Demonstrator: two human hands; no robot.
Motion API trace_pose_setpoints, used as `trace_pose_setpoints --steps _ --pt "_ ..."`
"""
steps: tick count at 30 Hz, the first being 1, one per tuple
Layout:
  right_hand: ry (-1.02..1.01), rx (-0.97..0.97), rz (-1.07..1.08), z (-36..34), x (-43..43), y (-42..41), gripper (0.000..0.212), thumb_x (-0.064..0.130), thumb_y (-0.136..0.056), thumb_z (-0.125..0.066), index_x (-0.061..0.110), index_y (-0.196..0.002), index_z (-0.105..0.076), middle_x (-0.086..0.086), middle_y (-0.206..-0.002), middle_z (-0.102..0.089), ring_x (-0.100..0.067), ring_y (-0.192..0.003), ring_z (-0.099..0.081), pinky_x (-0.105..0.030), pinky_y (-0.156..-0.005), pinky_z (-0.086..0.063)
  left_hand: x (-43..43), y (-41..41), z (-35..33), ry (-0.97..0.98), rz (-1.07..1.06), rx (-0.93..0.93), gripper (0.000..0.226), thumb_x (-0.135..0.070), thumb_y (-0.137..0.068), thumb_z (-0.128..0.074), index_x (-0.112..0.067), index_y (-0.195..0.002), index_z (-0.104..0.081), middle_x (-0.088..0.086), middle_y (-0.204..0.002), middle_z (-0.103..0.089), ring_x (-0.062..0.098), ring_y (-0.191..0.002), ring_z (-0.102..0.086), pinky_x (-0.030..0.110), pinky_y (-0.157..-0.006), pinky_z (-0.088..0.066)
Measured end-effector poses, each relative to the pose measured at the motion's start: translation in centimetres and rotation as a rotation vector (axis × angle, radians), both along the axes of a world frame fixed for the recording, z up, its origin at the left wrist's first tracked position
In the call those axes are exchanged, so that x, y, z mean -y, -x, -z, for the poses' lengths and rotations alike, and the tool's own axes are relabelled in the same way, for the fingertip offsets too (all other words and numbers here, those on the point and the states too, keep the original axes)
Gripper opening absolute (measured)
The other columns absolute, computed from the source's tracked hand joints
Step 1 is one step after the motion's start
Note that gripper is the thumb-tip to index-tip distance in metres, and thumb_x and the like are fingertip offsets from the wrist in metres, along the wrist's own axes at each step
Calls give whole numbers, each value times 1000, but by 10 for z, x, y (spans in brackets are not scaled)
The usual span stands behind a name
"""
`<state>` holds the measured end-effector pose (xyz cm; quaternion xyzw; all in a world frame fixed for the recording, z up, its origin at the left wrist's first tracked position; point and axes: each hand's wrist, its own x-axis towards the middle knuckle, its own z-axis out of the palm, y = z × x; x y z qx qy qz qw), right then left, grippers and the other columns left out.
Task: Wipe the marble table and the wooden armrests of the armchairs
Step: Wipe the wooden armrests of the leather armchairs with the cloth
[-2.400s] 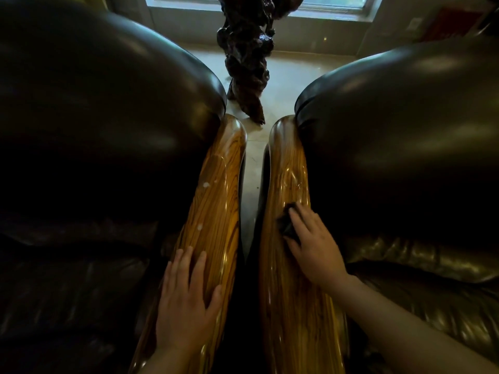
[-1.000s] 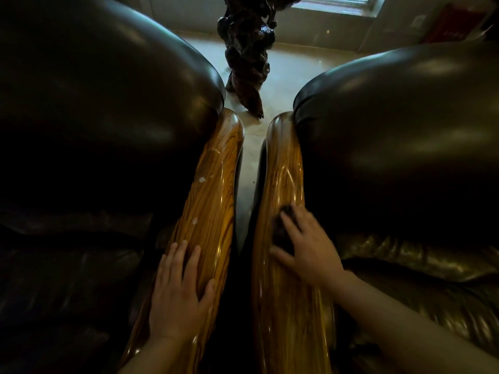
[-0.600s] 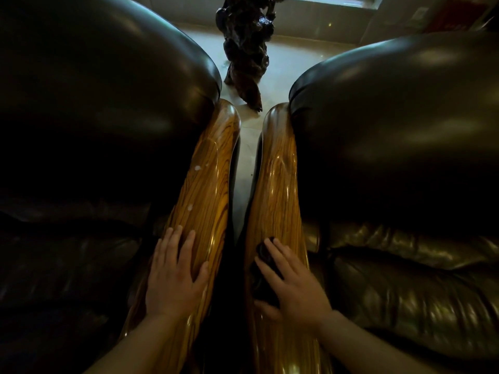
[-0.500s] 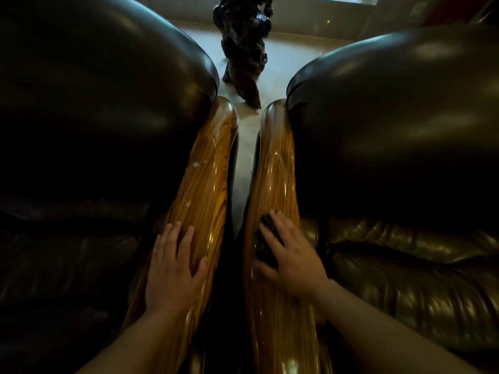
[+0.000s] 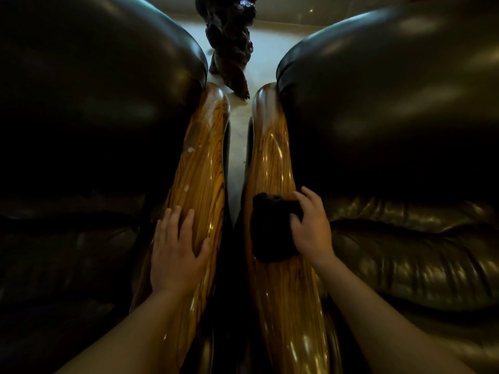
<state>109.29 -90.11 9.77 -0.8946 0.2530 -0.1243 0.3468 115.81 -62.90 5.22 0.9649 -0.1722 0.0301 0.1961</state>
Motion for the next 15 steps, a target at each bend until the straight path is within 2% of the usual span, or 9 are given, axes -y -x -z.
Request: trace_pose_setpoints --steps 1,3,5,9,12,15 --pt "29 22 -27 5 -7 5 52 30 -96 -54 31 -146 -40 9 -159 -25 -16 -146 -22 -40 -116 -28 0 0 0 2 3 2 69 -56 -92 -36 -25 -152 -22 7 -161 -19 21 -151 -5 48 -119 -14" --pt "254 -116 -183 16 -21 13 59 60 -97 -37 45 -152 -21 11 -165 -8 -21 -151 0 -46 -119 -11 1 -1 -1 0 7 8 69 -56 -92 -36 -24 -152 -22 9 -161 -19 22 -151 -5 48 -120 -14" --pt "452 -238 -230 27 -28 25 68 72 -95 -21 44 -154 -7 9 -166 0 -23 -151 13 -52 -120 -5 1 0 -1 -8 24 10 70 -56 -92 -34 -23 -152 -23 10 -161 -20 23 -151 -6 49 -120 -14" --pt "514 -301 -178 41 -50 61 64 58 -102 -18 26 -157 -12 -3 -166 -4 -23 -152 5 -54 -119 -19 -3 -1 -4 -34 50 -9 72 -57 -93 -30 -18 -153 -21 13 -162 -17 26 -152 -4 50 -122 -13" --pt "437 -315 -75 43 -60 86 64 53 -103 -17 18 -156 -15 -9 -166 -4 -26 -152 0 -53 -118 -20 -7 -1 -6 -32 93 -25 73 -57 -94 -28 -19 -155 -15 12 -164 -10 24 -152 2 48 -123 -8" --pt "396 -339 48 26 -43 48 67 53 -101 -18 15 -156 -14 -14 -165 -3 -34 -151 -10 -57 -118 -16 -8 -2 -3 -25 106 -17 74 -57 -94 -29 -21 -156 -11 11 -165 -7 23 -152 5 47 -122 -6"
